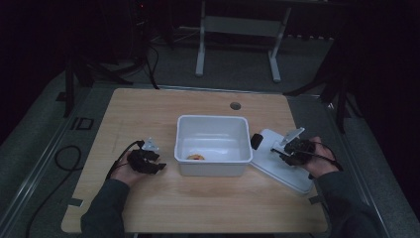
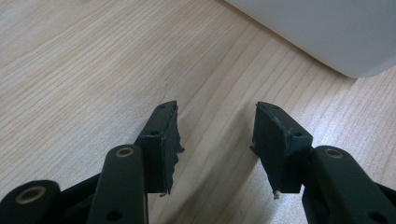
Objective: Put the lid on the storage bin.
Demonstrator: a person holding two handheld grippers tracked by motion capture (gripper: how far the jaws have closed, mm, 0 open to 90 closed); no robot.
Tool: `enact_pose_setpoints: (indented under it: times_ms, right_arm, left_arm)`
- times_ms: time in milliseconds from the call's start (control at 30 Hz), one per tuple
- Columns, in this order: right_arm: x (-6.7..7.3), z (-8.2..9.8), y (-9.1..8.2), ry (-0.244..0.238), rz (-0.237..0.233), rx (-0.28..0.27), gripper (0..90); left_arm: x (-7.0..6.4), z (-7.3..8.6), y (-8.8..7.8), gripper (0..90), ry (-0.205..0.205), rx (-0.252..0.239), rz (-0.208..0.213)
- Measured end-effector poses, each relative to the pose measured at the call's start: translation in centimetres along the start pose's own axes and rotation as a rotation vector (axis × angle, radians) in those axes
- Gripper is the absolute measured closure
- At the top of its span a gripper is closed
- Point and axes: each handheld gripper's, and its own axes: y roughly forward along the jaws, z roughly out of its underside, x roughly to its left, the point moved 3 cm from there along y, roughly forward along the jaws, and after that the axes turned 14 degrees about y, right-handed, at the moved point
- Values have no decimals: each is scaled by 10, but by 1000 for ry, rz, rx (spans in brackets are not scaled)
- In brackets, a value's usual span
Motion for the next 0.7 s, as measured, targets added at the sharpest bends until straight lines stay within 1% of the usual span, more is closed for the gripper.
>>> enact_pose_setpoints:
  times_ms: [133,167,267,400,700]
  right_arm:
    - [0,0,1,-5,0,12,609]
    - [-1,0,3,-15,1,33,611]
    - [-2,-1,6,-28,5,55,623]
    - [-4,-1,10,-29,3,79,637]
    - [-6,-4,16,-45,2,124,671]
  left_arm:
    - [0,0,0,504,-1,-2,1]
    - [0,0,0,503,-1,-4,2]
    - [0,1,0,501,-2,-8,3]
    - [0,1,0,500,-2,-10,4]
    - [1,1,0,500,-7,-15,8]
